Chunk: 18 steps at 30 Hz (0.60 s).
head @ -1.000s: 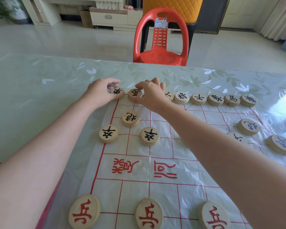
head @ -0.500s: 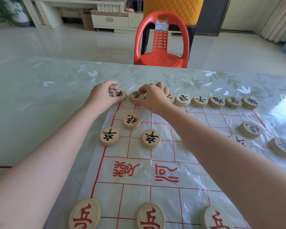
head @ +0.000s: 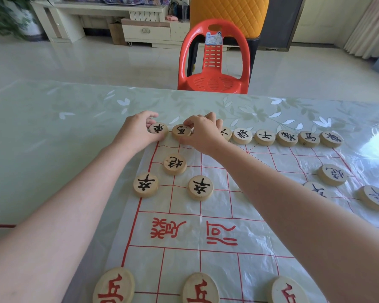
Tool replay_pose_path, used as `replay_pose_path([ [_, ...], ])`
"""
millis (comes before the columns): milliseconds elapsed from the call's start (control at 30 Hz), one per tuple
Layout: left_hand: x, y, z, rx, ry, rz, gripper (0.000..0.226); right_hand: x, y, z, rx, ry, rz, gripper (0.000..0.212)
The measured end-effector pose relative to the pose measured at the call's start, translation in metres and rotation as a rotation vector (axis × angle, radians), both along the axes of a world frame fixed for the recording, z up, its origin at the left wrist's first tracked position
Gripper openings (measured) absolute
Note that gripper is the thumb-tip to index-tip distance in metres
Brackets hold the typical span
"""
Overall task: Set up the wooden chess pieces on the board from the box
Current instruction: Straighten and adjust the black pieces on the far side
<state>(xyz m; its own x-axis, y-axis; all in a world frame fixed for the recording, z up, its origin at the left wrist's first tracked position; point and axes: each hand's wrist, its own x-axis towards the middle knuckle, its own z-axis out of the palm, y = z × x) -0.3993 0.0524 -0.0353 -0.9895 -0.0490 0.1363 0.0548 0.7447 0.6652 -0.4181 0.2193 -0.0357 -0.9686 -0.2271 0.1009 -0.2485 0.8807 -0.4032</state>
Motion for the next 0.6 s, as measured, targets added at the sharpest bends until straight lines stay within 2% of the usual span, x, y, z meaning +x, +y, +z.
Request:
replay_pose_path([
  [200, 0.004, -0.001, 0.010, 0.041, 0.121, 0.056, 0.057, -0.001, -0.001, 0.002, 0.015, -0.003, -0.001, 0.044],
  [333, 0.002, -0.001, 0.009, -0.030, 0.055, -0.037, 0.064, 0.001, -0.001, 0.000, 0.004, -0.002, -0.009, 0.046],
  [600, -0.003, -0.010, -0.004, -0.064, -0.018, -0.022, 0.058, 0.003, -0.002, 0.002, 0.026, 0.013, 0.004, 0.045],
])
